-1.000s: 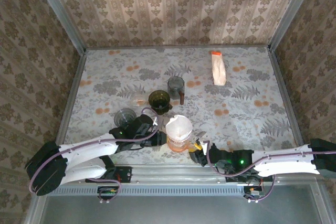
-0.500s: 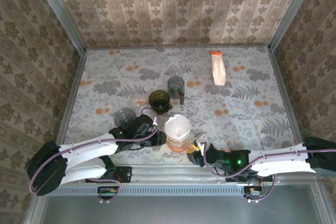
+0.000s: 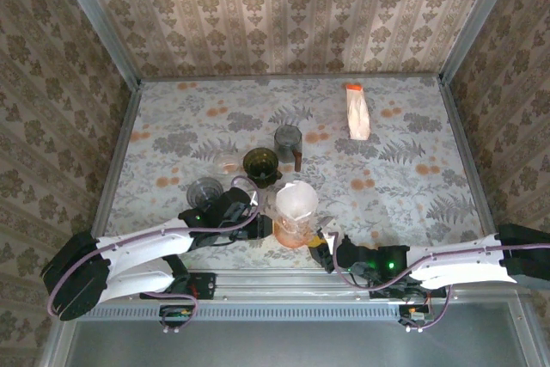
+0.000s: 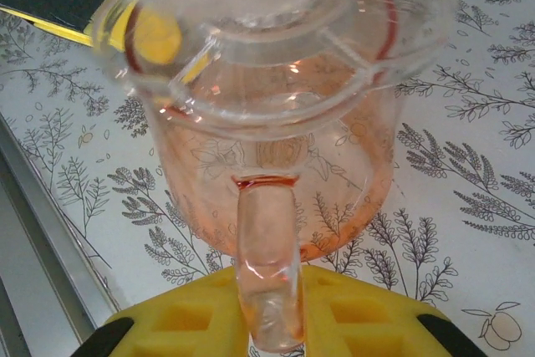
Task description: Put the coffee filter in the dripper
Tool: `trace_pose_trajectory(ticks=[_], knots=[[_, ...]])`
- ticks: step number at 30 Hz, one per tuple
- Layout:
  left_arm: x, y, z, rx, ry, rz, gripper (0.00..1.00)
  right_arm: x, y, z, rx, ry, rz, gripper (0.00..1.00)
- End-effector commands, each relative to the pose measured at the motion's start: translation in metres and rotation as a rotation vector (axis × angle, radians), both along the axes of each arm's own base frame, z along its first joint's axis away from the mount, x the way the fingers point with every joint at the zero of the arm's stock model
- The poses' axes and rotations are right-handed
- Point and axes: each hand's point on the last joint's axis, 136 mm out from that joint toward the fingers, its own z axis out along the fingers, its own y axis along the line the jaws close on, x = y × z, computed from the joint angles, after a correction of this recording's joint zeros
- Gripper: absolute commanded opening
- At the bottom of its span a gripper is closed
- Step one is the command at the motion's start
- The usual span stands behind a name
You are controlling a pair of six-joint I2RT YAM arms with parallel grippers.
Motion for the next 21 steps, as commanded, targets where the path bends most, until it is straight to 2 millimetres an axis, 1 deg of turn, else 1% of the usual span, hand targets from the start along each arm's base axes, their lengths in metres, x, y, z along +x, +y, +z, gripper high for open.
trace_pose_trajectory(ticks=[1, 15, 21], knots=[[-0.004, 0.000, 0.000, -0.013, 0.016, 0.000, 0.29, 0.003, -0.004, 0.001, -0.014, -0.013, -0.025, 0.21], [-0.005, 0.002, -0.001, -0.017, 0.018, 0.008, 0.29, 0.016, -0.019, 0.002, -0.073, -0.072, -0.129, 0.20], [-0.005, 0.003, -0.001, -0.018, 0.015, 0.007, 0.29, 0.025, -0.029, 0.007, -0.098, -0.111, -0.199, 0.20]])
